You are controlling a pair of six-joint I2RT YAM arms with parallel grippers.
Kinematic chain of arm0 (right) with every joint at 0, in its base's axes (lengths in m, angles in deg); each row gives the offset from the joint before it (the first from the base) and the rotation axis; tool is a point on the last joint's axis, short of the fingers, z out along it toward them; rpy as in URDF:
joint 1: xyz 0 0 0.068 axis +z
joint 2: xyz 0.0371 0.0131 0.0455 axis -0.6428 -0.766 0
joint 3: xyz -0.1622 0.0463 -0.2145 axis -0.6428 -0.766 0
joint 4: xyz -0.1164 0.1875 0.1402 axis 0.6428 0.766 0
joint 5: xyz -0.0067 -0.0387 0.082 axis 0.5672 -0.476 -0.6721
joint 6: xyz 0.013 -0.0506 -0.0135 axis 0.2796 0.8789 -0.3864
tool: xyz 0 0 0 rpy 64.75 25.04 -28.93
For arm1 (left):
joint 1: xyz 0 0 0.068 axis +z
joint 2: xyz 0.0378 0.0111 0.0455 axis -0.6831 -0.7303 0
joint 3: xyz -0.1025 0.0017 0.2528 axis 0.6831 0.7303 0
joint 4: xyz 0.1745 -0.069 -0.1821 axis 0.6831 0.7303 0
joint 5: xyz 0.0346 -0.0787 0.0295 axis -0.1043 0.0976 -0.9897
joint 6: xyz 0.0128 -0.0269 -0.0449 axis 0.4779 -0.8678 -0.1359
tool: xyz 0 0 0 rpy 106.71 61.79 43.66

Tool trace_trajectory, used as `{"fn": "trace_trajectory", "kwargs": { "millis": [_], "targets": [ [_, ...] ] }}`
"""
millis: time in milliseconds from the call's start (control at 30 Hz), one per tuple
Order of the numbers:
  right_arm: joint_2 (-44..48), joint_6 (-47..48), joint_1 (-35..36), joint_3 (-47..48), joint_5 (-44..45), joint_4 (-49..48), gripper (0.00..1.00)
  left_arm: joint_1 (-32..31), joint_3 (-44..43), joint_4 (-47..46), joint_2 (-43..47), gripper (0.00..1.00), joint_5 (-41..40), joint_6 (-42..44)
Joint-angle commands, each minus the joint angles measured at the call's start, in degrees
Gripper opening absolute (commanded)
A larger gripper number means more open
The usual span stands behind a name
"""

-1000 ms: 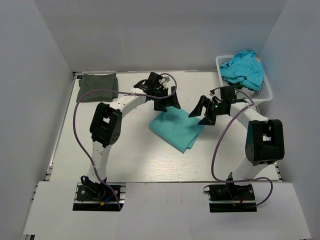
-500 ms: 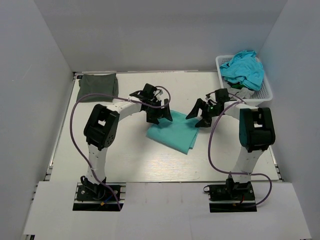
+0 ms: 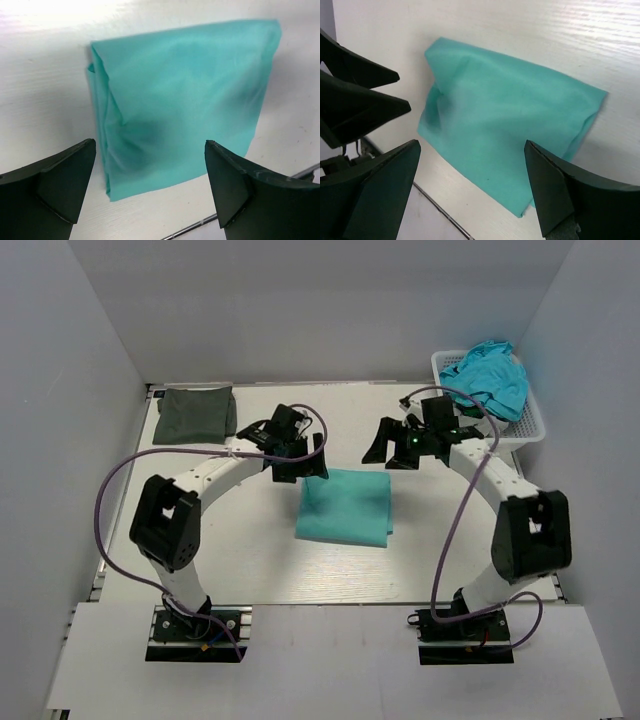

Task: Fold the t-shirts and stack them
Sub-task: Put the neatly folded tshirt into the corner of the board with the left arm

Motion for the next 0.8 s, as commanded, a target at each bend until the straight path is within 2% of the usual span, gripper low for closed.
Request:
{"fn": "trace_trajectory", "kwargs": {
  "millis": [0,133,200,333,500,667,767],
  "targets": [
    [4.8,0.8,0.0,-1.5,5.8,3.8,0.9,0.1,-1.4,3.9,1.9,1.0,-6.1,-0.1],
    [9.8,1.0,-0.2,-3.9,10.1,7.1,0.9,0.1,-0.9,3.9,-0.9,1.0,-3.2,3.4],
    [10.8,1.2,-0.4,-4.1,10.9,7.6,0.9,0.1,0.8,1.5,-2.0,1.0,0.7,4.3],
    [12.3,1.2,-0.5,-5.2,10.9,8.4,0.9,0.1,2.6,-2.3,-5.0,1.0,2.1,4.8],
    [12.6,0.6,-0.6,-7.3,12.3,8.3,0.9,-1.1,4.0,-4.2,-6.8,1.0,0.8,5.3],
    [12.6,0.3,-0.8,-9.0,13.6,8.5,0.9,-3.4,6.1,-4.7,-7.9,0.98,-5.0,5.3],
    [12.9,-0.2,-0.8,-9.6,14.1,8.4,0.9,-4.9,6.1,-3.5,-9.9,0.93,-8.8,4.7]
  ]
}}
